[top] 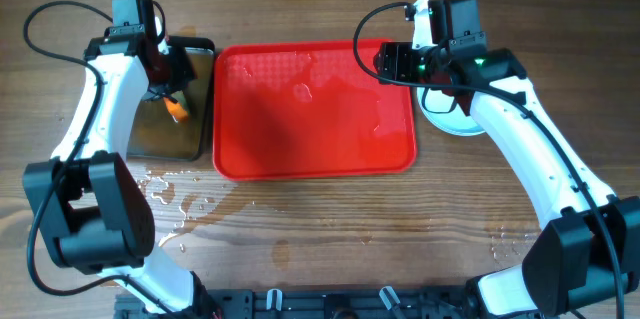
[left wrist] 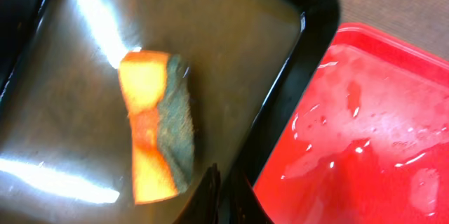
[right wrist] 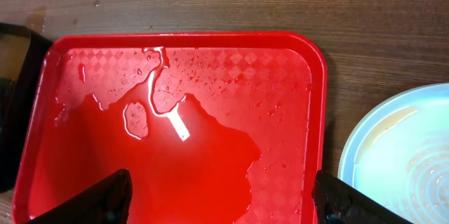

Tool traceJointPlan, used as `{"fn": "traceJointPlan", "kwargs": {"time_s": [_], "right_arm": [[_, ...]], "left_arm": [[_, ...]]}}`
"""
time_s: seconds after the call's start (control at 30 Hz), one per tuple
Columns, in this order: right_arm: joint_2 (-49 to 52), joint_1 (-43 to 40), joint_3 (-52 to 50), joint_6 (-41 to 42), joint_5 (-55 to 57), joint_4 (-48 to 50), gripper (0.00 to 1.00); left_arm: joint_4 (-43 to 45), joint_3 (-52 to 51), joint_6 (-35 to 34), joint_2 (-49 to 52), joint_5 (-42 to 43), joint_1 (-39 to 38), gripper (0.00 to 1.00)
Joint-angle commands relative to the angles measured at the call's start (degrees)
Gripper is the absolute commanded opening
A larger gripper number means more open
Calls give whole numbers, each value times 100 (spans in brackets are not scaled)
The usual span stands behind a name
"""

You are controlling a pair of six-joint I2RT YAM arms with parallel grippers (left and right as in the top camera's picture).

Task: Clean dirty plates on tray and stack at the side
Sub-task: 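Lower the sponge into the basin water and release it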

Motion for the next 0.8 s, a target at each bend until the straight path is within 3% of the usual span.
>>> {"fn": "traceJointPlan", "kwargs": {"time_s": [0.0,0.33,0.53,0.77], "right_arm": [[-52,-4,92,-111,59,7,83],[-52,-4,92,-114,59,7,83],[-52,-4,92,-111,166,7,83],[-52,-4,92,-111,164,46,83]], "left_arm": [[269,68,107,356,144,-39,4],[369,68,109,1134,101,-42,4],[35,70,39,1117,-787,-37,4],[-236,70,39,1084,-1021,-35,4]]}}
